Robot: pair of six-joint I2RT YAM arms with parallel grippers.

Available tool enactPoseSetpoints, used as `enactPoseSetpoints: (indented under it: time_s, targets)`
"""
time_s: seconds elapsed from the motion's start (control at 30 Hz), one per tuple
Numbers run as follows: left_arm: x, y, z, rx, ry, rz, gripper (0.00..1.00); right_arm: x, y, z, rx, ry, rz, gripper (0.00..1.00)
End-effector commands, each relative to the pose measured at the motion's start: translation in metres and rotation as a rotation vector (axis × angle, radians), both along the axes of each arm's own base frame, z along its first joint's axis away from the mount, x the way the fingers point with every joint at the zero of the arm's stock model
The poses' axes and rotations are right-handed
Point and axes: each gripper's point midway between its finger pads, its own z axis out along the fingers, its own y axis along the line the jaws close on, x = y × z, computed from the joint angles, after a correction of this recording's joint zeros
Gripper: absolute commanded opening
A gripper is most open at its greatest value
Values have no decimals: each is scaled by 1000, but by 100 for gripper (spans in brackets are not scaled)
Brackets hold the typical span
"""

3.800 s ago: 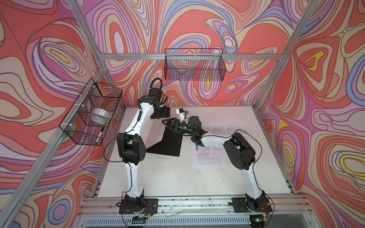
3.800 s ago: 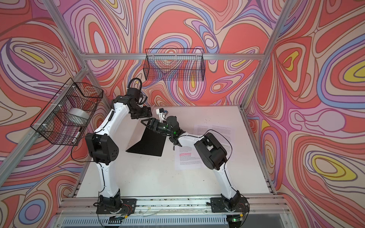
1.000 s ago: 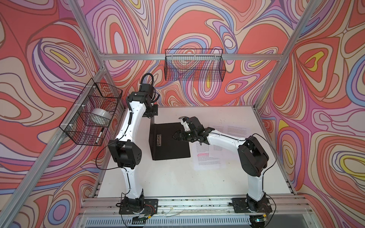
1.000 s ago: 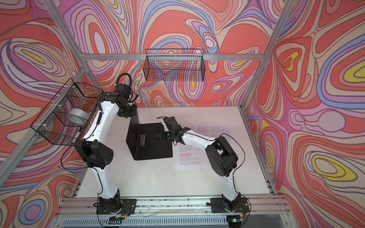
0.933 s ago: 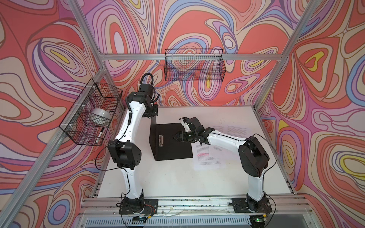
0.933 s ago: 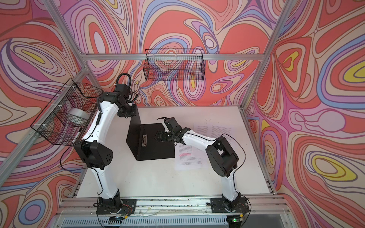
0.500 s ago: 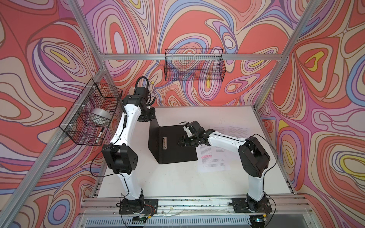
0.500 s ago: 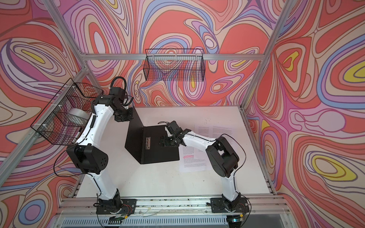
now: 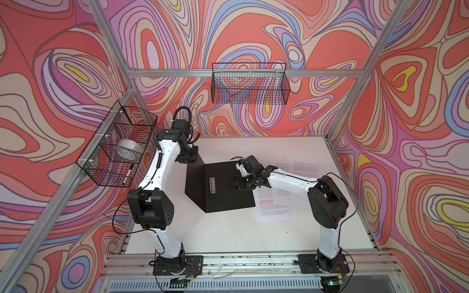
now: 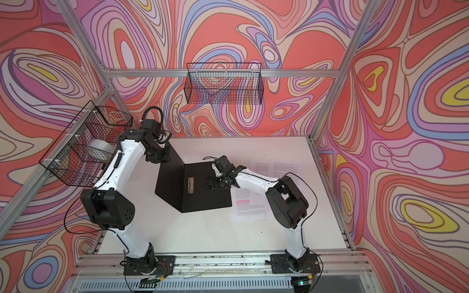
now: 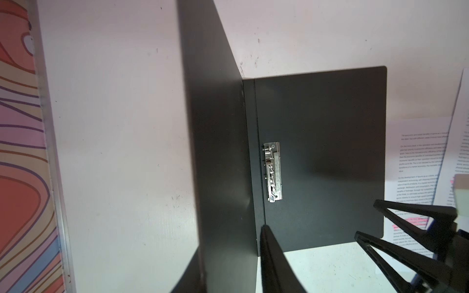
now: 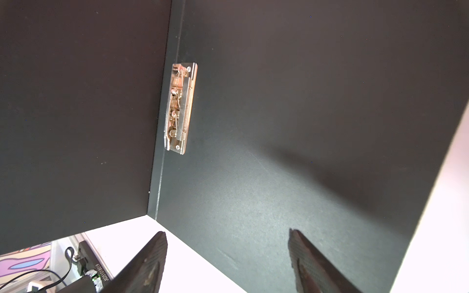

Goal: Put the files into the folder

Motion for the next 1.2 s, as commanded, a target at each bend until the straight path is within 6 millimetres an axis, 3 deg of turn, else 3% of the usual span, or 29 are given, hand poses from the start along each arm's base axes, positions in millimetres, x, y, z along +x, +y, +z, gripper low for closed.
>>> enactPoseSetpoints:
  time_s: [0.0,0.27,0.73,1.17]
  targets:
    - [-12,-1,-5,4,38,-36,37,1,8,-7,10,12,20,78]
    - [-31,0,-25,12,88,-64,31,-5,24,-9,-23,14,70,72]
    - [-44,-2,-22,-7,84,-45,0,-27,62,-30,-118,30,136,61]
    - [-46,-3,-15,-14,61,-57,0,-33,63,-17,-95,28,127,53]
